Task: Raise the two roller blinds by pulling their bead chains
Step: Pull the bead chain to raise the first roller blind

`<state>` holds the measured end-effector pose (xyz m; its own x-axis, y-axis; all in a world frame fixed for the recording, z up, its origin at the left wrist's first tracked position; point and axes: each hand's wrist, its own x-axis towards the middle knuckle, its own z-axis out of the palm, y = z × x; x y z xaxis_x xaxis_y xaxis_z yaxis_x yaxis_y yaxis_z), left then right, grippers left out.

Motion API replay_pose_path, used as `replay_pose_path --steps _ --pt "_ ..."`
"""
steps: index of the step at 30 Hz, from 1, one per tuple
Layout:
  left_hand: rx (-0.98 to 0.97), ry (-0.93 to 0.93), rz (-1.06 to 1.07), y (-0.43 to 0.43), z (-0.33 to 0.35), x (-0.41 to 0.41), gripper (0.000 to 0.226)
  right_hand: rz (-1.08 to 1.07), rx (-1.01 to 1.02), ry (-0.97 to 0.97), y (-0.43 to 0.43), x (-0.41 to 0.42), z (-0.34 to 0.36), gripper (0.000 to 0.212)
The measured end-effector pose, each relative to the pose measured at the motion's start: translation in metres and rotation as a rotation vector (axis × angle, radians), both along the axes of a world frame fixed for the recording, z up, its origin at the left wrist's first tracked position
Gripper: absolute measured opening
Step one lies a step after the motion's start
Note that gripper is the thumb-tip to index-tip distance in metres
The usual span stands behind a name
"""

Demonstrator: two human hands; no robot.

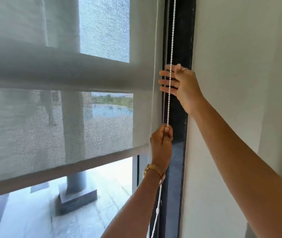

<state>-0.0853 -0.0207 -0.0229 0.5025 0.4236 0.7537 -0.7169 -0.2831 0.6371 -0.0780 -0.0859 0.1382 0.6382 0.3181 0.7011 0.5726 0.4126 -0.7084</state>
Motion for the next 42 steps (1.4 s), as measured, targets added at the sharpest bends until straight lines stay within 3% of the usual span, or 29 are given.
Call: replay_pose_path --steps 4,10,14,18,22,28,31,37,42 --pt "-0.028 0.071 -0.026 -0.006 -0.031 -0.001 0.037 0.063 0.046 0.077 0.004 -0.008 0.010 0.035" --pt "-0.035 0.160 0.005 0.002 -0.063 -0.004 0.027 -0.031 0.025 0.108 0.011 -0.007 0.016 0.032" --pt "0.004 0.230 -0.017 0.012 -0.075 -0.005 0.040 -0.174 0.003 0.015 0.019 -0.002 0.001 0.034" --pt "0.083 0.363 -0.161 0.013 -0.080 -0.005 0.033 -0.220 0.156 -0.027 0.019 0.000 -0.021 0.037" --pt "0.134 0.507 -0.363 0.019 -0.078 -0.007 0.030 -0.237 0.165 -0.090 0.025 -0.007 -0.054 0.036" --pt "-0.003 0.393 -0.313 0.040 -0.029 -0.002 0.044 -0.295 0.124 -0.067 0.013 0.011 -0.097 0.030" --pt "-0.079 0.324 -0.352 0.046 0.014 -0.001 0.046 -0.325 0.137 -0.051 0.009 0.021 -0.113 0.038" --pt "0.043 0.258 -0.334 0.032 0.089 -0.005 0.045 -0.290 0.085 0.029 0.017 0.024 -0.144 0.029" --pt "0.057 0.244 -0.421 0.007 0.121 -0.011 0.048 -0.292 0.068 0.081 0.025 0.020 -0.159 0.049"
